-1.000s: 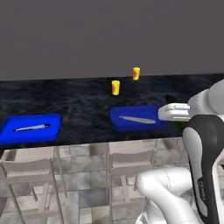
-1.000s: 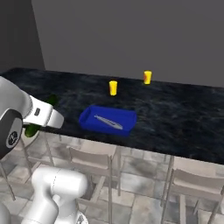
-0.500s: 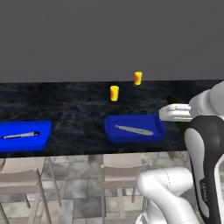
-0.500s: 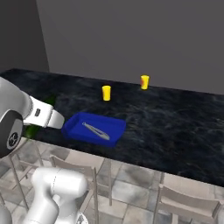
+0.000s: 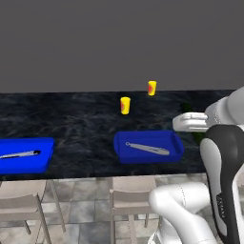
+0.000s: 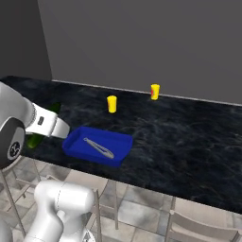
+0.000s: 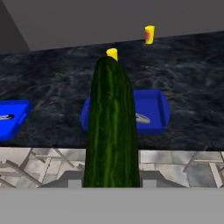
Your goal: Gather the cucumber and broccoli from the fridge and place them on a tray on the dining counter. Then gather the chicken drumstick and fish from the fridge and place them on the other tray.
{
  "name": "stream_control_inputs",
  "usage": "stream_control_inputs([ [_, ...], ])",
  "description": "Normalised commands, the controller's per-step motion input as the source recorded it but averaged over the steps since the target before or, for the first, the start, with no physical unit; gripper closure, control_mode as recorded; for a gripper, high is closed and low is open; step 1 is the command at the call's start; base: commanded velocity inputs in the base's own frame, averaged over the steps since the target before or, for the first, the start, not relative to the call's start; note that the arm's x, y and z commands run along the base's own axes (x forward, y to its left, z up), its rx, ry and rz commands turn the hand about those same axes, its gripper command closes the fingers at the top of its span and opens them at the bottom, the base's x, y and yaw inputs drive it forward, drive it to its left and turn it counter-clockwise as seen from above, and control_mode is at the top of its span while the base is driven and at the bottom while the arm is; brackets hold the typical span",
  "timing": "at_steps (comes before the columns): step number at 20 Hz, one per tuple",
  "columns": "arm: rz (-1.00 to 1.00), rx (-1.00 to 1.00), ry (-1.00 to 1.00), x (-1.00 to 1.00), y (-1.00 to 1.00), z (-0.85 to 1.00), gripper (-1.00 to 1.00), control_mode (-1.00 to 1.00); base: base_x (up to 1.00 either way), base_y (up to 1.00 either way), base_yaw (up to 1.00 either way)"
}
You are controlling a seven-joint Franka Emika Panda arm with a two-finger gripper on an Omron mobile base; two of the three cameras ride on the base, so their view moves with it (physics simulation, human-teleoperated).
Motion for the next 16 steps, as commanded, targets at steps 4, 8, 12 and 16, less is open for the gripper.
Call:
stream_control_inputs([
  [4, 0.0, 0.01, 0.11, 1.0, -0.17, -0.18, 1.0, -1.0, 0.0, 0.0, 0.0],
  [8, 0.02, 0.0, 0.14, 1.0, -0.04, -0.54, 1.0, -1.0, 0.0, 0.0, 0.0],
  [12, 0.01, -0.07, 0.07, 0.53, 0.04, -0.77, 1.0, -1.0, 0.0, 0.0, 0.0],
  [16, 0.0, -0.07, 0.0, 0.19, -0.01, -0.51, 1.0, -1.0, 0.0, 0.0, 0.0],
])
